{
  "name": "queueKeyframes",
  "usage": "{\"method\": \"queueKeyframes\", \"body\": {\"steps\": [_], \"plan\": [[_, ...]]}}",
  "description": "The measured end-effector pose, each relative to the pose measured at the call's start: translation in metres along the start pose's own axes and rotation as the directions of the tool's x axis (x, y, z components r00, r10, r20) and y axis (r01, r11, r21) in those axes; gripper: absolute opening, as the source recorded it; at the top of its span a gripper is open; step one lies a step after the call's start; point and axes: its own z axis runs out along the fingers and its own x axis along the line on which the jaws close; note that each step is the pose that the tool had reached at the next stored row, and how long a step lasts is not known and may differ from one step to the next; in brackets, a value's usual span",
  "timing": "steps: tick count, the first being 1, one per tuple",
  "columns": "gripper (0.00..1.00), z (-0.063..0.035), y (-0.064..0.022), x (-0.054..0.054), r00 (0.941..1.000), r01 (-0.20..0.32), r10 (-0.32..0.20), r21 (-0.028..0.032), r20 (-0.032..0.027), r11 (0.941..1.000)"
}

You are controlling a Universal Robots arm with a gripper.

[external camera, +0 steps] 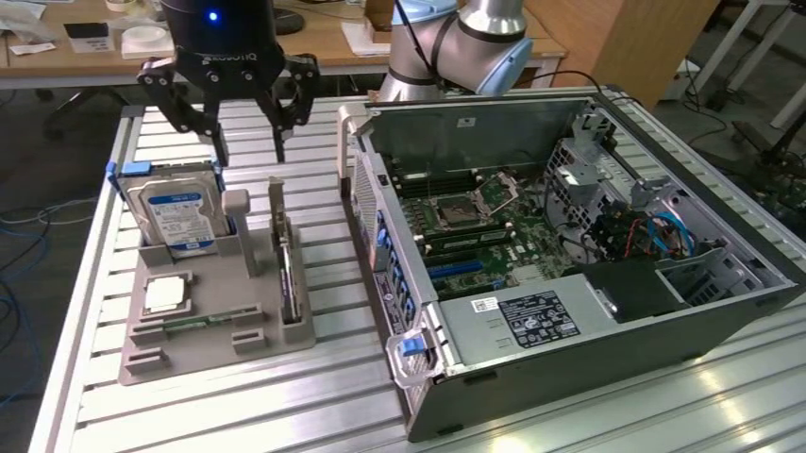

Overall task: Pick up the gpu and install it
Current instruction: 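Pick up the gpu and move the gpu toward the slot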

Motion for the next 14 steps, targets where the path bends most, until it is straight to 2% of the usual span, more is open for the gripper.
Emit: {"method": "queueKeyframes", "body": {"steps": [3,4,8,11,14], "plan": [[0.64,0.0021,-0.0001,0.0,1.0,0.009,-0.009,-0.0002,-0.0004,1.0],[0.71,0.0033,-0.0001,0.0,0.9999,0.014,-0.014,-0.0001,-0.0009,0.9999],[0.71,0.0074,-0.0007,0.0,0.9996,0.027,-0.027,-0.0002,-0.0017,0.9996],[0.71,0.0104,-0.001,0.0,0.9994,0.034,-0.034,0.0053,-0.0017,0.9994],[0.71,0.0155,-0.0012,0.0,0.9992,0.041,-0.041,0.008,-0.0021,0.9991]]}}
